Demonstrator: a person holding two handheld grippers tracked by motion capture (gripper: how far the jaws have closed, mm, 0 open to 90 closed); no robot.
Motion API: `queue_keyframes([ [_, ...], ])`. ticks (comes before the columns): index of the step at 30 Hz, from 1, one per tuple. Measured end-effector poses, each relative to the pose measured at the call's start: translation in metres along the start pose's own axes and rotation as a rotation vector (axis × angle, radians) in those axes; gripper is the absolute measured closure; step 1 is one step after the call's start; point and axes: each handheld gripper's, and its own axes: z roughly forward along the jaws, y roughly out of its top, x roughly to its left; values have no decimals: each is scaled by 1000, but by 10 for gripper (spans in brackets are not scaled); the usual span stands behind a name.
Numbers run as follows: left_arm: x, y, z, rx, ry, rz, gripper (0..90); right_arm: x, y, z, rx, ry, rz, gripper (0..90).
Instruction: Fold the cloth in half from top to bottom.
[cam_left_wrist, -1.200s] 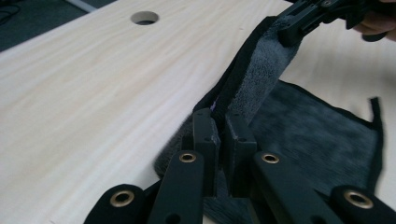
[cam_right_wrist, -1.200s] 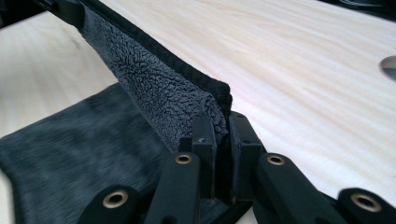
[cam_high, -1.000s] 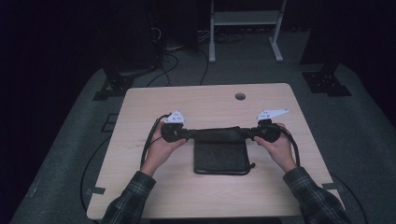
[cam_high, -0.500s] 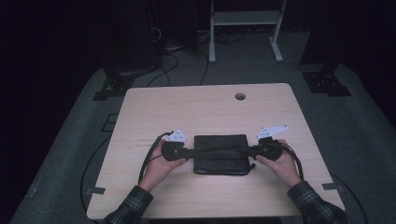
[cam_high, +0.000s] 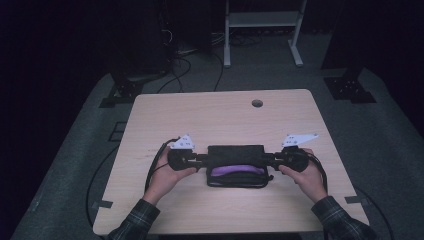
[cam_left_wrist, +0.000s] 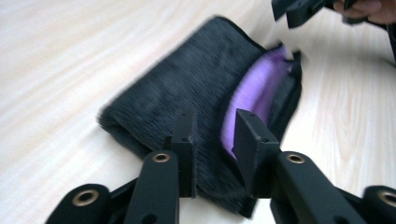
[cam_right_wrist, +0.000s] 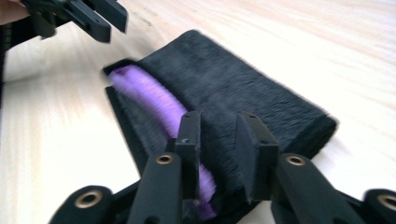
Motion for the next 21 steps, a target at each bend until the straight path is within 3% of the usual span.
queue_keyframes([
  [3,8,2,6,-2,19,-18,748,-5,2,7,19,-27,-4,774],
  [9,11,-2,22,18,8,-44,767,-9,1,25,78,-25,-5,814],
  [15,-2,-9,27,49,-37,-29,763,1,-5,29,122,14,-31,820],
  [21,-17,-25,29,120,-71,-16,762,17,-17,27,179,48,-68,823],
])
